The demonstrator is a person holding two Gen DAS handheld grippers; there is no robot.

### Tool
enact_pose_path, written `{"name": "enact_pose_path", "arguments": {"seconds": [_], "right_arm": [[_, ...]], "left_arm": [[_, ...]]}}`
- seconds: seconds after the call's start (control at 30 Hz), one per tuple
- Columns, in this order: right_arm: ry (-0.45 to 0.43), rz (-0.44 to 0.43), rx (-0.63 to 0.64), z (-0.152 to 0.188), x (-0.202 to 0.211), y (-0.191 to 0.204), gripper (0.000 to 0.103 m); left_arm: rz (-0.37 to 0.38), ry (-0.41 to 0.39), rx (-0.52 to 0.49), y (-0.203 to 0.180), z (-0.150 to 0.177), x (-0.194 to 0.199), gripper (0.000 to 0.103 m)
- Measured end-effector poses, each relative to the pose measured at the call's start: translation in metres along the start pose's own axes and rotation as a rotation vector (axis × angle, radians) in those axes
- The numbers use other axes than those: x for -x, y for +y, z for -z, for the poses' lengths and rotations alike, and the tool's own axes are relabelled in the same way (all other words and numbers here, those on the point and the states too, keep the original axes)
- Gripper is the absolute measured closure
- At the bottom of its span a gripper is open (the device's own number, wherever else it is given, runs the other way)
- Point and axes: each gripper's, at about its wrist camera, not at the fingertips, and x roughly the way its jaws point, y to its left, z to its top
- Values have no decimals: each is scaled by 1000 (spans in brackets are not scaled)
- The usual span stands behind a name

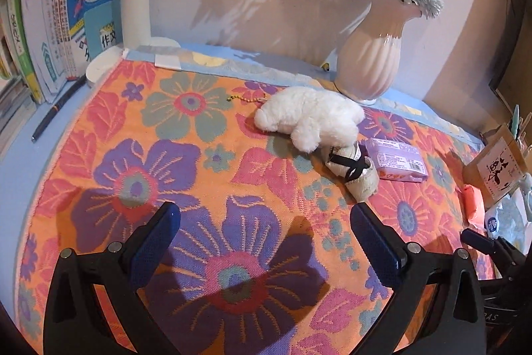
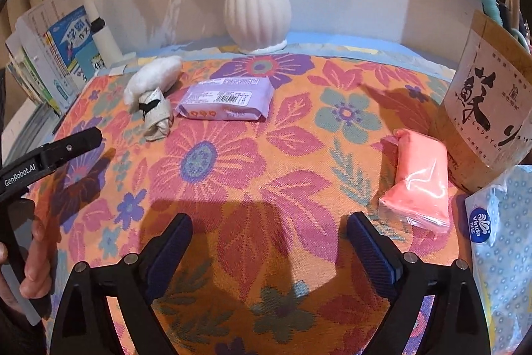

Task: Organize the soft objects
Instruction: 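Grasp the lavender wipes pack with the right tool while the left tool grasps the strapped roll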

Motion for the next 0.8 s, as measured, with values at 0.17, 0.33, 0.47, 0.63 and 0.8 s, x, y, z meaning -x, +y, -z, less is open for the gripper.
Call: {"name": "enact_pose_path", "arguments": {"seconds": [0.17, 0.33, 0.47, 0.63, 0.8], "right_arm": [[56, -7, 40, -9, -6, 4, 3], [-7, 103, 225, -54, -9, 20, 3], [-50, 65, 358, -75, -29, 26, 4], [-66, 15, 460, -84, -55, 37, 10], [-57, -33, 497, -97, -73, 42, 12]], "left_arm": [[-6, 16, 8, -1, -2, 1, 1], [132, 58, 101, -17, -13, 0, 2], [156, 58, 79, -42, -23, -17, 6], [158, 82, 82, -50, -25, -40, 16], [165, 74, 106, -43, -26, -41, 17]]}}
